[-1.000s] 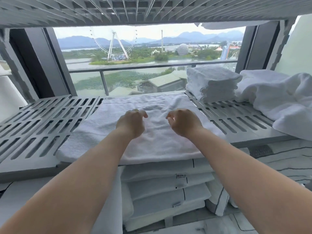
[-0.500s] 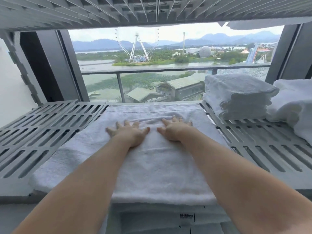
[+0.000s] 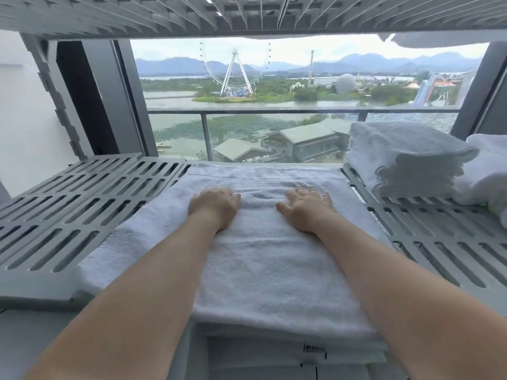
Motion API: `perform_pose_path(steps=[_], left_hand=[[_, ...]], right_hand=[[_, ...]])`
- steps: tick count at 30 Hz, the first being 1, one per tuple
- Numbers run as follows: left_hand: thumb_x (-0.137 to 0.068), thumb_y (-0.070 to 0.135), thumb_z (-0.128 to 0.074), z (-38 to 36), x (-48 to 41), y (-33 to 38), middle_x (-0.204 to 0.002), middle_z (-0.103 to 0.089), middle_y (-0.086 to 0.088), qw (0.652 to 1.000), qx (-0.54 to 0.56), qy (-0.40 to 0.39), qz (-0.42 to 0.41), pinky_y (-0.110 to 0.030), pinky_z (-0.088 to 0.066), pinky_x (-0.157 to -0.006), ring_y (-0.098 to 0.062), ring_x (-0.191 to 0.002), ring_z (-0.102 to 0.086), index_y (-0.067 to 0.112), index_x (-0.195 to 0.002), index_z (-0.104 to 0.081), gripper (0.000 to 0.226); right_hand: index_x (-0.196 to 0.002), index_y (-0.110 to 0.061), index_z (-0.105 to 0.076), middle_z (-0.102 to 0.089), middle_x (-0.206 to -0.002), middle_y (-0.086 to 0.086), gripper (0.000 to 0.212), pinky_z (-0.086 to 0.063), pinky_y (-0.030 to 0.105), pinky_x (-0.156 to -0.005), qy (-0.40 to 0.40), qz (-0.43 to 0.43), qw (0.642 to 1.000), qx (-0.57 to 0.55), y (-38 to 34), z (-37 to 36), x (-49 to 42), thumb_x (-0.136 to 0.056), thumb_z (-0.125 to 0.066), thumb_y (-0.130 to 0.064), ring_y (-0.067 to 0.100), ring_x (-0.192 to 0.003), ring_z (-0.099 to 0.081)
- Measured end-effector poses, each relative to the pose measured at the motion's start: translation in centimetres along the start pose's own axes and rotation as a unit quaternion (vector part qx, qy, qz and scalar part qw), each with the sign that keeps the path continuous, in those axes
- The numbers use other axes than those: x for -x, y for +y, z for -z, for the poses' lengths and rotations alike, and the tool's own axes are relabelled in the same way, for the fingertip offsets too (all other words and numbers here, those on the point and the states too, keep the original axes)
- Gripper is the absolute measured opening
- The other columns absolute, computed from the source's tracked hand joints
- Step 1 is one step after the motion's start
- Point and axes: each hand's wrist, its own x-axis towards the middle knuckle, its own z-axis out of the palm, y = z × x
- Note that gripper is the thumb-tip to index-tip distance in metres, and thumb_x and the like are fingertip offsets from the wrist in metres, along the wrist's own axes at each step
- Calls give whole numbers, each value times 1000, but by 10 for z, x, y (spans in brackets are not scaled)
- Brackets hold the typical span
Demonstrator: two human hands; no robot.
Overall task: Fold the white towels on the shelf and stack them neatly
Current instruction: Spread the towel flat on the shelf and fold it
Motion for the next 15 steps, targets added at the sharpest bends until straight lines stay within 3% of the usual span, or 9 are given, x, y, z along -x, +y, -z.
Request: perform_pose_path(steps=[2, 4, 7, 9, 12, 15], left_hand=[[-102, 53, -30, 5, 11, 5, -150, -48, -7, 998, -1, -28, -55, -47, -35, -110, -28, -136, -45, 25, -145, -45, 54], [-100, 59, -32, 12, 24, 8, -159, -35, -7, 997, -12, -63, -45, -51, -26, -117, -29, -146, -32, 26, -153, -34, 62], [-89, 81, -23, 24, 50, 8, -169, -1, -12, 983, -45, -134, 121, -74, -2, -112, -44, -153, -1, 32, -160, -8, 88], [-83, 87, -17, 34, 67, 4, -166, 12, -19, 964, -46, -168, 199, -81, 4, -105, -54, -148, 8, 28, -160, 2, 99], [-90, 80, -16, 39, 89, -10, -167, 9, -18, 975, -16, -149, 167, -76, 6, -110, -47, -151, 8, 24, -161, 0, 91], [-100, 63, -24, 37, 109, -29, -168, -2, -17, 991, -9, -99, 94, -65, -3, -120, -38, -154, -1, 21, -161, -7, 76]], right_hand=[[-156, -33, -26, -12, -168, 0, 64, 5, 55, -122, 30, 29, 999, -7, -6, 0, 6, -99, -28, -62, 23, -155, -1], [-154, -34, -31, -20, -166, -2, 59, 2, 52, -123, 48, 65, 997, -21, -20, -1, 14, -100, -32, -58, 21, -155, -7], [-150, -33, -39, -31, -162, -2, 54, -6, 50, -123, 47, 118, 990, -54, -52, -5, 33, -100, -38, -54, 18, -153, -14], [-145, -29, -47, -39, -158, 1, 51, -11, 49, -123, 44, 129, 989, -56, -71, -8, 50, -100, -42, -52, 19, -151, -22], [-137, -26, -54, -50, -148, 5, 43, -22, 46, -120, 51, 129, 989, -41, -90, -10, 78, -99, -45, -45, 22, -143, -36], [-135, -27, -56, -54, -143, 5, 40, -28, 42, -116, 54, 117, 991, -37, -101, -10, 108, -99, -48, -41, 24, -135, -45]])
